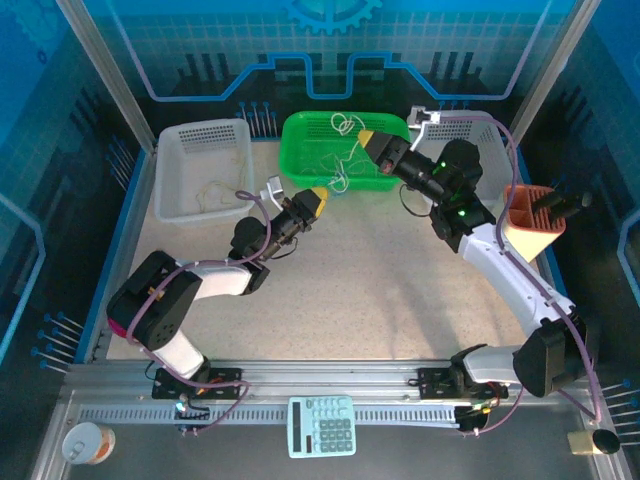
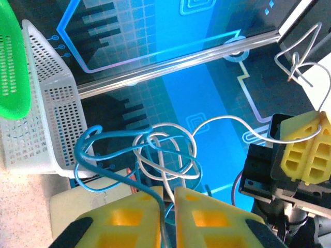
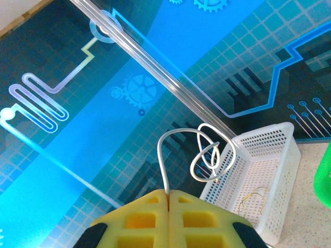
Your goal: Untangle the cables
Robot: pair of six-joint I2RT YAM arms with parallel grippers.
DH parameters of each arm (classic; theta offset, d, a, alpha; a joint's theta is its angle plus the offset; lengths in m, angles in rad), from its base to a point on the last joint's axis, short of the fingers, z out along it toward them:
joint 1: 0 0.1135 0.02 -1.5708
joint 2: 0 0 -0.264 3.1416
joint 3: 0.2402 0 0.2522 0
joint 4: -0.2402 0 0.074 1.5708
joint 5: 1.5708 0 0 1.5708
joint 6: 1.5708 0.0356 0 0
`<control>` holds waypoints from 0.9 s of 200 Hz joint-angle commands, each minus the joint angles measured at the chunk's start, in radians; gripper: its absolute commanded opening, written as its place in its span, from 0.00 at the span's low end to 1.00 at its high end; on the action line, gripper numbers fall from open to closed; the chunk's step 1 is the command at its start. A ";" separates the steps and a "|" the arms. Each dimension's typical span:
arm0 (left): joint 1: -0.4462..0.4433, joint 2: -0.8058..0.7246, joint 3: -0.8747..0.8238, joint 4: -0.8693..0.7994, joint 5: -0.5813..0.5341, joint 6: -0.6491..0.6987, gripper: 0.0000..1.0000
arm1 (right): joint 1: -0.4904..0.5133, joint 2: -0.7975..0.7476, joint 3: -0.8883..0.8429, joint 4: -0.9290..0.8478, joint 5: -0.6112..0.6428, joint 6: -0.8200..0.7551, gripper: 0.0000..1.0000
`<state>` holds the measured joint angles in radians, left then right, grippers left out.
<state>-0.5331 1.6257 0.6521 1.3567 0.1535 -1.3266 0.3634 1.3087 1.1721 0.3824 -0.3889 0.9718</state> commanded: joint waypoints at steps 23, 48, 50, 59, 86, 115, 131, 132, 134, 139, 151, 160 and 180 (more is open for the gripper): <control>-0.001 -0.036 -0.015 0.046 -0.021 0.021 0.00 | -0.059 -0.062 -0.025 0.001 0.035 -0.021 0.00; 0.009 -0.044 -0.039 0.045 -0.020 0.024 0.00 | -0.135 -0.100 -0.050 -0.036 0.046 -0.034 0.00; 0.010 -0.045 -0.042 0.045 -0.020 0.023 0.00 | -0.142 -0.103 -0.053 -0.039 0.047 -0.035 0.00; 0.017 -0.050 -0.058 0.046 -0.020 0.025 0.00 | -0.177 -0.122 -0.062 -0.052 0.051 -0.042 0.00; 0.050 -0.076 -0.128 0.045 -0.022 0.036 0.00 | -0.276 -0.182 -0.078 -0.150 0.089 -0.105 0.00; 0.096 -0.106 -0.217 0.045 -0.031 0.045 0.00 | -0.365 -0.236 -0.105 -0.195 0.126 -0.128 0.00; 0.120 -0.118 -0.260 0.045 -0.029 0.048 0.00 | -0.401 -0.254 -0.116 -0.207 0.133 -0.130 0.00; 0.122 -0.119 -0.263 0.045 -0.029 0.049 0.00 | -0.403 -0.255 -0.117 -0.209 0.134 -0.130 0.00; 0.126 -0.120 -0.268 0.045 -0.029 0.049 0.00 | -0.406 -0.257 -0.118 -0.212 0.137 -0.131 0.00; 0.134 -0.124 -0.282 0.045 -0.029 0.053 0.00 | -0.416 -0.264 -0.121 -0.218 0.145 -0.133 0.00; 0.156 -0.134 -0.313 0.045 -0.026 0.053 0.00 | -0.439 -0.280 -0.129 -0.238 0.169 -0.139 0.00; 0.172 -0.143 -0.336 0.046 -0.025 0.052 0.00 | -0.455 -0.289 -0.132 -0.253 0.185 -0.144 0.00; 0.210 -0.167 -0.381 0.044 -0.015 0.055 0.00 | -0.485 -0.311 -0.142 -0.277 0.217 -0.150 0.00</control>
<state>-0.3649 1.5036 0.3202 1.3602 0.1459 -1.3018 -0.0807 1.0348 1.0451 0.1452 -0.2432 0.8516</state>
